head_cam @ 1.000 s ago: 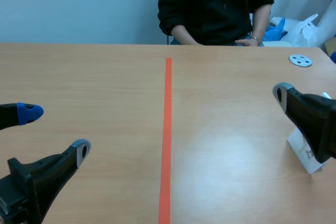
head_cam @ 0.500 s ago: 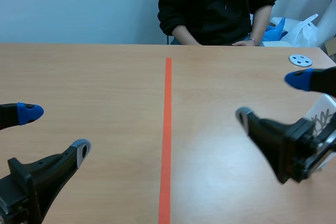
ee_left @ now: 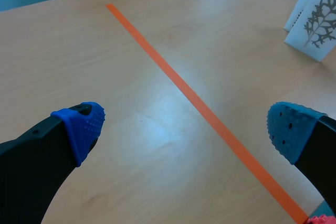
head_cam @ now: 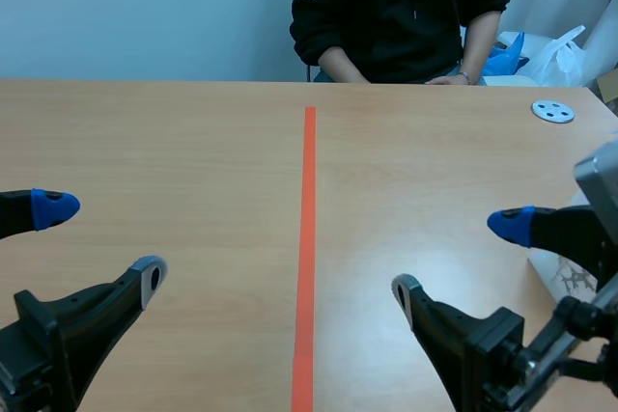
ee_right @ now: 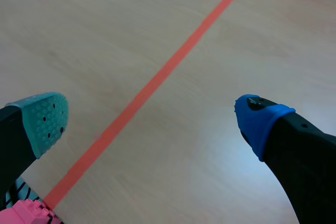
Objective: Sort the leaf by its shape. The table is split by an orange tape line. A compound leaf with several leaflets goes to the left side, a simple leaf with one blade goes to the right side. Return to the home posture when a red brick is placed on the table.
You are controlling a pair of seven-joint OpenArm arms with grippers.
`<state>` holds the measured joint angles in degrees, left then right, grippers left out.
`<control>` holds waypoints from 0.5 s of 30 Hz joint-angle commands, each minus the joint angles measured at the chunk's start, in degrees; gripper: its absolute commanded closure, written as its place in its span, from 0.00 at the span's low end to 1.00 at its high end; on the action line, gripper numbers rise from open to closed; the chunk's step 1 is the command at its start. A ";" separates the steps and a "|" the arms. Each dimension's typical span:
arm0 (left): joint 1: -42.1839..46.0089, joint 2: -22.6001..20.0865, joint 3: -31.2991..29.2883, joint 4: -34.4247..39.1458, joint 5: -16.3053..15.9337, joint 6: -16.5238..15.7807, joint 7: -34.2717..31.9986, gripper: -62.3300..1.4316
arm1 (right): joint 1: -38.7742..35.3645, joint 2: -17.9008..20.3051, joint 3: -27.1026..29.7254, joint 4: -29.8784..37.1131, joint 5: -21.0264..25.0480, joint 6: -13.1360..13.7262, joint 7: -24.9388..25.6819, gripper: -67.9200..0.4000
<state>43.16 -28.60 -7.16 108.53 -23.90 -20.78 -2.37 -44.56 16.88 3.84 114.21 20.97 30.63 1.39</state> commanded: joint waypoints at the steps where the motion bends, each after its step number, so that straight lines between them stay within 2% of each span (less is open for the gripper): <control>1: -0.15 0.13 0.07 1.03 -0.52 0.07 -0.74 0.00 | -0.44 -0.98 0.66 1.11 0.20 -1.16 1.14 0.00; 6: -0.15 0.13 0.07 1.03 -0.52 0.07 -0.74 0.00 | -0.20 -1.84 0.66 1.11 -0.13 -5.66 1.38 0.00; 15: -0.15 0.13 0.07 1.03 -0.52 0.07 -0.74 0.00 | -0.02 -1.79 0.66 1.05 -0.48 -7.13 1.49 0.00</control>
<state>43.16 -28.60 -7.16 108.53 -23.90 -20.78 -2.33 -45.10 14.66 4.05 114.21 19.92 23.51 1.63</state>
